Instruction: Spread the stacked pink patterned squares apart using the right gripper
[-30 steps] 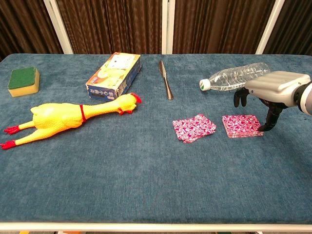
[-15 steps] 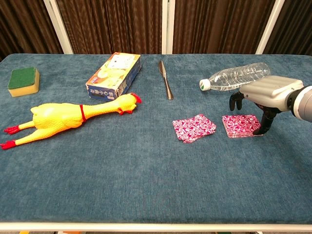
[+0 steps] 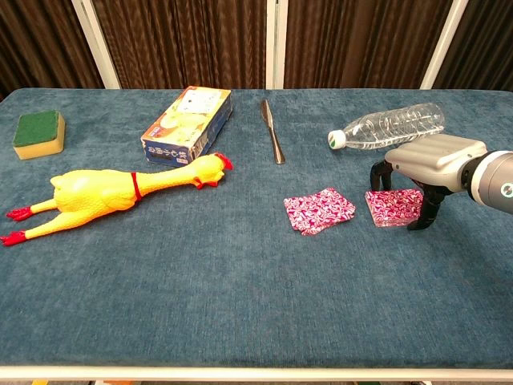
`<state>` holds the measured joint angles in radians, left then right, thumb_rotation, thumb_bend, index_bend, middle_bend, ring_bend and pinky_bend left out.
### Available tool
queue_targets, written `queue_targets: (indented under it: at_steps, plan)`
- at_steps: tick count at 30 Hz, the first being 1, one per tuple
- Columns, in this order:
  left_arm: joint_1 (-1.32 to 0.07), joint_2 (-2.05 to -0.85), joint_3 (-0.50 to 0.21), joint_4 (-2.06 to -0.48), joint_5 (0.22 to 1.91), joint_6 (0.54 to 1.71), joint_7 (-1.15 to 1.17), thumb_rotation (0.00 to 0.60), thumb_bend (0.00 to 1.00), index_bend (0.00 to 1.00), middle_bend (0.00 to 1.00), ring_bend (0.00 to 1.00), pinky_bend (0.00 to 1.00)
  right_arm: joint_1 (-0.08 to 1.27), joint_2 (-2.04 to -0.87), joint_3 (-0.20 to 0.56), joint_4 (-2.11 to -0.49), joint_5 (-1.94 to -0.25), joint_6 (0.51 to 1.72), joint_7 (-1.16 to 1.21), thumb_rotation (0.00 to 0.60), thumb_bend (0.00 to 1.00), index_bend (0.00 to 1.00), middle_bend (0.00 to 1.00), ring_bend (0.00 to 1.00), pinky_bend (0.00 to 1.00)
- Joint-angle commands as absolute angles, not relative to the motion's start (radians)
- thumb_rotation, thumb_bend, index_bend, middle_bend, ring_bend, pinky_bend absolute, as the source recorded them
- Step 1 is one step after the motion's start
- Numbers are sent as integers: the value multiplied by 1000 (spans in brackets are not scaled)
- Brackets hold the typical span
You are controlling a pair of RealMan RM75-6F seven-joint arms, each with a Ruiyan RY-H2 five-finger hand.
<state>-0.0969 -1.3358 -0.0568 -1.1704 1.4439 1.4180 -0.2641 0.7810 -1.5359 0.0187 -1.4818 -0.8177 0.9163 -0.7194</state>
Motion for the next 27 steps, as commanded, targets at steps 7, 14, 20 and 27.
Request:
queue_targets:
  at_steps: [7,14,20,27]
  plan:
    - [-96,-1339,-57,-1164,1443,1416,-269,600,28,163,138,79,184,781,-1547,17,-1471,-817,924,-722,600,70,346,337,759,903]
    - [-96,-1340,-56,-1162,1443,1414,-269,600,29,163,137,79,184,779,-1553,17,-1465,-819,934,-724,600,90,367,357,761,902]
    - [-96,-1341,-56,-1161,1442,1414,-271,600,28,163,137,79,184,779,-1557,18,-1462,-819,938,-725,600,101,401,386,771,903]
    - [-95,-1343,-56,-1157,1441,1412,-274,600,28,163,137,79,183,773,-1557,23,-1461,-839,948,-710,600,101,429,413,782,903]
